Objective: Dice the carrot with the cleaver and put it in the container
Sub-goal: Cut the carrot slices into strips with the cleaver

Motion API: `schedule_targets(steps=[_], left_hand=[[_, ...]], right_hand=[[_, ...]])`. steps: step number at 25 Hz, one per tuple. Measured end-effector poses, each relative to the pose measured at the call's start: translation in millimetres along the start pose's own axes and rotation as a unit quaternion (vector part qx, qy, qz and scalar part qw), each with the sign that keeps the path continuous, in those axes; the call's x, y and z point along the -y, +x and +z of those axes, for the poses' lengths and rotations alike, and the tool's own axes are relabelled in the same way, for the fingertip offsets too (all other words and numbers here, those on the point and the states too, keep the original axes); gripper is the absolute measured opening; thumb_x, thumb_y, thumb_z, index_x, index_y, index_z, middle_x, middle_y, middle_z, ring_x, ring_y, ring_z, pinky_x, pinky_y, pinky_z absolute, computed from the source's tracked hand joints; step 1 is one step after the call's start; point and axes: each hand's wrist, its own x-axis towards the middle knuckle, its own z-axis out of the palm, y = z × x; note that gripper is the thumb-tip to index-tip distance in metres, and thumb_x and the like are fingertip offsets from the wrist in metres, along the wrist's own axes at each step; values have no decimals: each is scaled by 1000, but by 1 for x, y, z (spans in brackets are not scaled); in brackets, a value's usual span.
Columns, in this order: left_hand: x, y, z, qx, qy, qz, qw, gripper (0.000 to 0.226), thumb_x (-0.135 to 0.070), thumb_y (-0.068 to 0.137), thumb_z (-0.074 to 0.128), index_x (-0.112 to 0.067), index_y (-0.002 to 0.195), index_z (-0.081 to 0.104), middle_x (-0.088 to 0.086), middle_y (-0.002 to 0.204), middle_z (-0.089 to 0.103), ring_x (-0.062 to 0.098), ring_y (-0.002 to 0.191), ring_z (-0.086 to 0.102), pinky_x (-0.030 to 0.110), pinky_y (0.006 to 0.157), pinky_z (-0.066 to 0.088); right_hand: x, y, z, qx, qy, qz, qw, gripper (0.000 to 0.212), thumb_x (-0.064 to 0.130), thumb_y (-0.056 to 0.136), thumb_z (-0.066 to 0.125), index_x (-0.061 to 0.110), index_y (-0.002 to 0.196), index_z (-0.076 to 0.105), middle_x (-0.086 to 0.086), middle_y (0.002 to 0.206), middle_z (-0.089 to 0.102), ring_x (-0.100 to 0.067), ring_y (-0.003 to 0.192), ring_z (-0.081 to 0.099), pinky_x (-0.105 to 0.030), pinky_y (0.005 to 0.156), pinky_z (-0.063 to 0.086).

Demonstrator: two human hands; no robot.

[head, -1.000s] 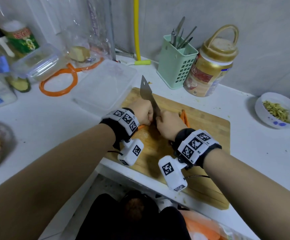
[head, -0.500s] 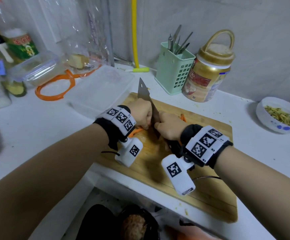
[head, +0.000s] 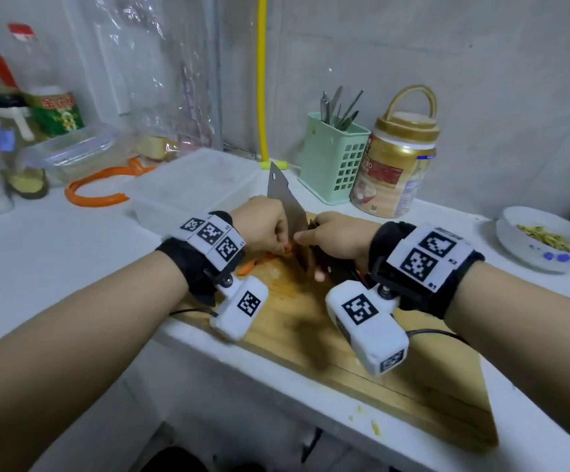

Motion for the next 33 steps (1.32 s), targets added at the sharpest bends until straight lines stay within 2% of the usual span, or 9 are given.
schedule_targets(steps=[2,4,6,9,11,15,24,29,33], left_hand=[[-2,-12,3,-19,-17,-11,1000,9,-14,78,78,-15,87,79,-3,83,74,2,65,59,18,69,47],[-3,-22,4,-23,-32,-26,999,14,-10,79,76,-16,92,78,-2,87,75,0,66,63,19,71,52],[-8,-27,4,-30,-22,-37,999,19,-9,81,75,-17,98,78,0,95,75,10,84,67,26,82,53],[-15,-26,5,-34,-9,-59,998,20,-7,82,74,-19,98,78,1,98,75,17,92,67,31,89,53],[-16,-23,6,-33,-10,-71,997,20,-6,81,74,-22,91,78,1,97,74,18,91,67,33,88,54],[-12,-20,8,-48,-45,-72,995,18,-6,78,76,-23,84,78,-2,93,74,15,89,67,32,87,55],[-13,-15,13,-48,-63,-49,996,16,-10,81,76,-22,92,78,-5,94,73,10,88,62,24,85,50],[-23,-12,17,-22,-52,-55,997,31,-22,77,79,-46,59,69,-22,81,70,7,86,66,31,87,55],[-38,-8,17,-30,-44,-58,997,12,-21,82,76,-29,91,78,-13,84,69,2,71,57,13,63,45]], right_hand=[[-2,-1,2,-13,-20,-8,1000,32,21,101,48,4,74,52,-7,45,56,-19,38,49,-21,43,40],[-3,-3,4,-16,-70,-26,997,37,22,103,44,9,69,52,-3,58,57,-17,54,49,-27,56,42],[-6,-6,1,-31,-66,-37,997,37,23,105,37,16,70,46,0,71,51,-12,63,47,-22,63,42],[-10,-10,-3,-71,-35,-21,997,37,25,105,35,16,71,43,-1,73,48,-10,61,47,-14,47,44],[-15,-10,-6,-85,-14,-19,996,35,25,104,38,13,72,45,-4,71,50,-15,61,52,-16,46,46],[-27,-12,-5,-115,76,-12,990,30,26,103,44,2,84,47,-13,61,50,-27,56,49,-37,62,42],[-35,-31,6,-114,156,23,981,19,21,103,42,8,89,44,-11,60,42,-15,32,37,-17,40,35],[-48,-35,-8,-122,135,32,983,17,20,103,41,6,94,45,-11,58,45,-17,36,40,-24,46,37],[-59,-32,-20,-137,115,35,983,22,21,103,42,3,90,47,-12,56,49,-20,46,42,-34,56,39]])
